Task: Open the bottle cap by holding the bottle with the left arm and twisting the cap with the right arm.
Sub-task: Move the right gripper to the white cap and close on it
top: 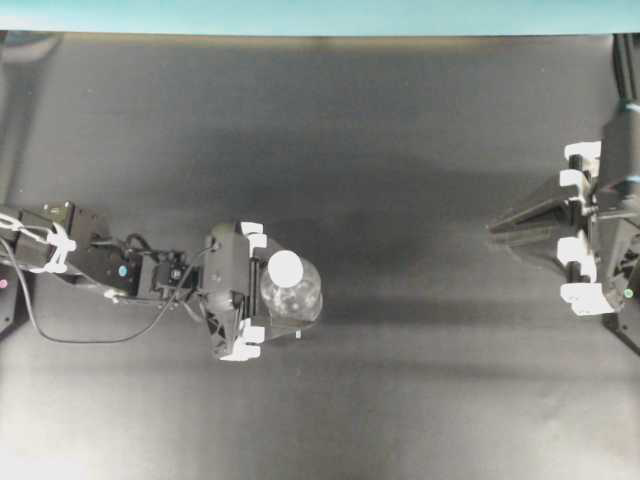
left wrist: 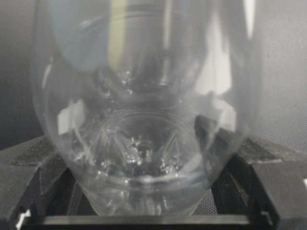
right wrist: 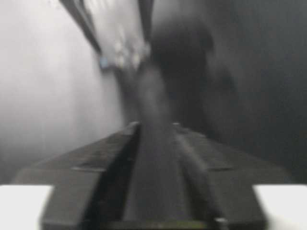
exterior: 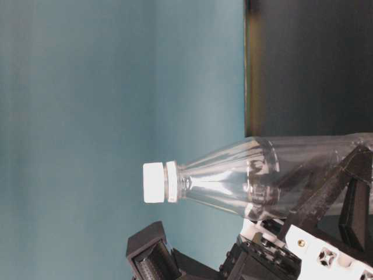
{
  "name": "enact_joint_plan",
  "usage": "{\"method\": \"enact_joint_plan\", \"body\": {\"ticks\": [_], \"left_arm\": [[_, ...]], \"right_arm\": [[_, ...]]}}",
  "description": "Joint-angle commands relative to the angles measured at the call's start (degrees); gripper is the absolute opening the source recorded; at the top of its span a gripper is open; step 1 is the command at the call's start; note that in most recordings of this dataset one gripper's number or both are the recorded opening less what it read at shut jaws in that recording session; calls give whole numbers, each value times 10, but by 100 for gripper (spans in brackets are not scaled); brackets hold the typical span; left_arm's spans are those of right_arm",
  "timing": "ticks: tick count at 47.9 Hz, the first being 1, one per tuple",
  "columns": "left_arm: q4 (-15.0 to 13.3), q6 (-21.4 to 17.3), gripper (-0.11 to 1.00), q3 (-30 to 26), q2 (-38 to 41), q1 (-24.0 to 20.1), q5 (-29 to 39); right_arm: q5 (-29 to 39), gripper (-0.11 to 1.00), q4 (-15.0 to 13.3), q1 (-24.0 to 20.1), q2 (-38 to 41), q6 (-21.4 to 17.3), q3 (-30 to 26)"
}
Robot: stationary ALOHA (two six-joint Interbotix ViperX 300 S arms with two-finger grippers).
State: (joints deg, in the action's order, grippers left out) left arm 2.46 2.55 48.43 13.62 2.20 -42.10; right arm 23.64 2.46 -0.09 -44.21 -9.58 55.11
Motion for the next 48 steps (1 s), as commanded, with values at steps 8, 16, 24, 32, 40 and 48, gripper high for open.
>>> {"method": "enact_joint_plan", "body": {"ticks": [8,16,24,32,40,48], "left_arm": [[2,0,80,-4,1,1,-13],[2,3,80,-4,2,0,-12],[2,5,80,-4,2,0,-12],[2,7,80,-5,3,1,-12],[2,7,80,-4,3,2,-12],[2,7,80,-4,3,3,-12]], "right_arm": [[115,71,3,-4,77,-6,-129],[214,81,25,-10,161,-8,-245],[301,80,50,-10,255,-44,-359],[325,80,55,-15,345,-102,-461],[331,80,53,-32,399,-96,-527],[338,80,53,-42,432,-9,-552]]}}
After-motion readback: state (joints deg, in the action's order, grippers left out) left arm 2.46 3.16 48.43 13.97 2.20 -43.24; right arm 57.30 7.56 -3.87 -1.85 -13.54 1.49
